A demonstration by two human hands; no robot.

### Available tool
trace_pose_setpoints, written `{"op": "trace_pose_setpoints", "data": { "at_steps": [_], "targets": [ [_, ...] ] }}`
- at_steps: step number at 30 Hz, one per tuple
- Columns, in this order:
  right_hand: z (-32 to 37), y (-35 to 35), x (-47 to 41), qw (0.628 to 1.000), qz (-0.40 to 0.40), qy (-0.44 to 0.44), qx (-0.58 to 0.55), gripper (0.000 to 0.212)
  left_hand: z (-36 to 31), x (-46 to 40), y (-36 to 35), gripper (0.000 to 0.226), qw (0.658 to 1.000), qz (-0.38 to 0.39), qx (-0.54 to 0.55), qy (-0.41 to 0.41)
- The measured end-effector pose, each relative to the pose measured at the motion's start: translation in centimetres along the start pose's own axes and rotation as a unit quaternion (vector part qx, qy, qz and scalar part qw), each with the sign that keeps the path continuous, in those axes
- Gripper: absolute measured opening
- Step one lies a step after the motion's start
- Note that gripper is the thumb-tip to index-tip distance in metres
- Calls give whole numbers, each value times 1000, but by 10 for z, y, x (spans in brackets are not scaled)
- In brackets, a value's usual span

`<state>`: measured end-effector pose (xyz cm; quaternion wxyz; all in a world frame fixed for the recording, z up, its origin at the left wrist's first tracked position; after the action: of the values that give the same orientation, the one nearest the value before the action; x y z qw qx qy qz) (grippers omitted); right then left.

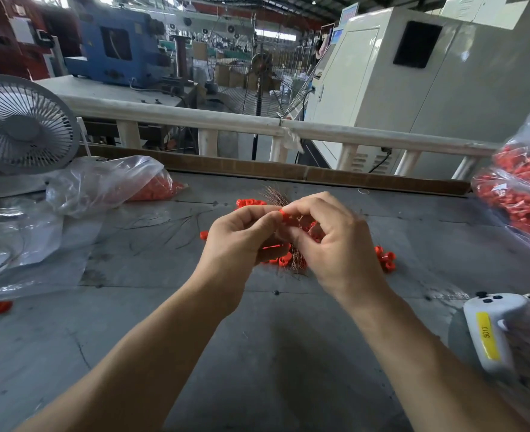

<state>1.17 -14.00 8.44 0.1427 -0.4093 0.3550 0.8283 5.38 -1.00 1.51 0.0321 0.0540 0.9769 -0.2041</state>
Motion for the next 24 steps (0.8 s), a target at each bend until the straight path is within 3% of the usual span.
{"op": "trace_pose_setpoints", "data": {
  "at_steps": [10,17,24],
  "targets": [
    [14,-6,3,989,-50,17,139,11,14,0,-5,37,994,8,65,92],
    [12,-5,4,990,-46,18,135,10,14,2,-8,17,992,27,67,107],
    [16,-9,2,989,-15,19,147,11,16,0,-1,27,992,-1,61,108]
  ]
}}
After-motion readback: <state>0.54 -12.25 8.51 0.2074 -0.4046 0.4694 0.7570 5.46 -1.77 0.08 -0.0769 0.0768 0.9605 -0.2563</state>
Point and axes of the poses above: each hand's wrist, its own x-axis away from the middle knuckle, its own y-axis out of the back of the hand, z = x × y, the point moved 9 cm from there along -x, towards the middle knuckle, and after that the axes turned 6 degrees about -z, right-handed, at the moved point
